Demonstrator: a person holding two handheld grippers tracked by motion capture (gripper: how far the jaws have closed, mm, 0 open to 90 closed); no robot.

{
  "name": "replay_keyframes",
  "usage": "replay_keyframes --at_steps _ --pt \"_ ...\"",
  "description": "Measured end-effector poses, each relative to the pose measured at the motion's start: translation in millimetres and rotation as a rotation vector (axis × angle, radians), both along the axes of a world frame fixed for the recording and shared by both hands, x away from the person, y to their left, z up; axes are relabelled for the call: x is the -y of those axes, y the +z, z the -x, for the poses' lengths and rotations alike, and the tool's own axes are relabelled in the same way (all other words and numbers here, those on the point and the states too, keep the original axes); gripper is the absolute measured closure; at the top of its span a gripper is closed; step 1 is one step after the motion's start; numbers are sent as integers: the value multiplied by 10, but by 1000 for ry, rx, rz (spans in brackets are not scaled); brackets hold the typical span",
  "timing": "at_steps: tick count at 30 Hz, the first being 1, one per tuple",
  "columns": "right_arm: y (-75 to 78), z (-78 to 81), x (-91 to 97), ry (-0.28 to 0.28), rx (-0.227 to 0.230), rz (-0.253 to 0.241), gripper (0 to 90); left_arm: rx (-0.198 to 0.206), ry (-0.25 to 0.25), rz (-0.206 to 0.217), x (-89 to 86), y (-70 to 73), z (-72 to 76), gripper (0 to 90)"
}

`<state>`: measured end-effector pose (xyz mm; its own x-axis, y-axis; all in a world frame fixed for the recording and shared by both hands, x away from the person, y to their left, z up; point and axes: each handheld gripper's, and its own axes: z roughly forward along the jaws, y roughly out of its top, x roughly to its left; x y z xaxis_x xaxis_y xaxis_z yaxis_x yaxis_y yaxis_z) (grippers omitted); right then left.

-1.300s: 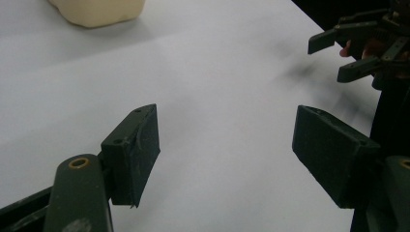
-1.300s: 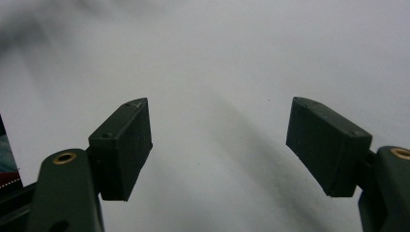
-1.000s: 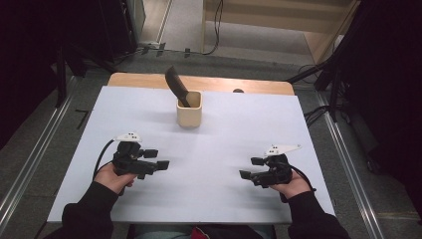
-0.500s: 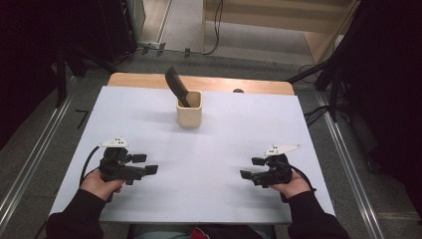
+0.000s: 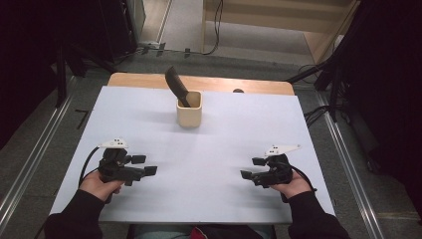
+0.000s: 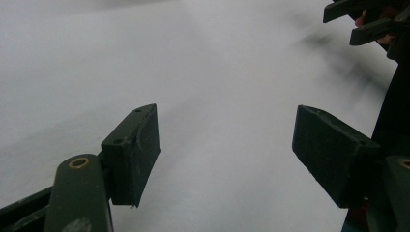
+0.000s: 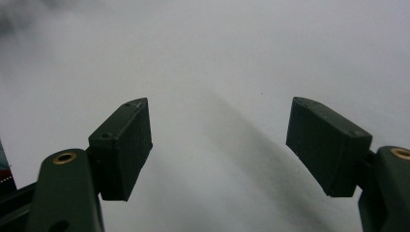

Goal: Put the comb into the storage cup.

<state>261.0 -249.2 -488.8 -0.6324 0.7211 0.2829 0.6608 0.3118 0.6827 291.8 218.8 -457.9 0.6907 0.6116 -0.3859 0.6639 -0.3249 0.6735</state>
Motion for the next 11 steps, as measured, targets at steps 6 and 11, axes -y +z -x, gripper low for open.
replay_keyframes --at_steps 6,11 --pt "-1 -1 -1 1 -1 -1 227 -3 -1 -5 -2 -4 -2 257" --pt "-4 0 -3 1 -6 1 227 1 -3 -8 -18 -15 -9 257"
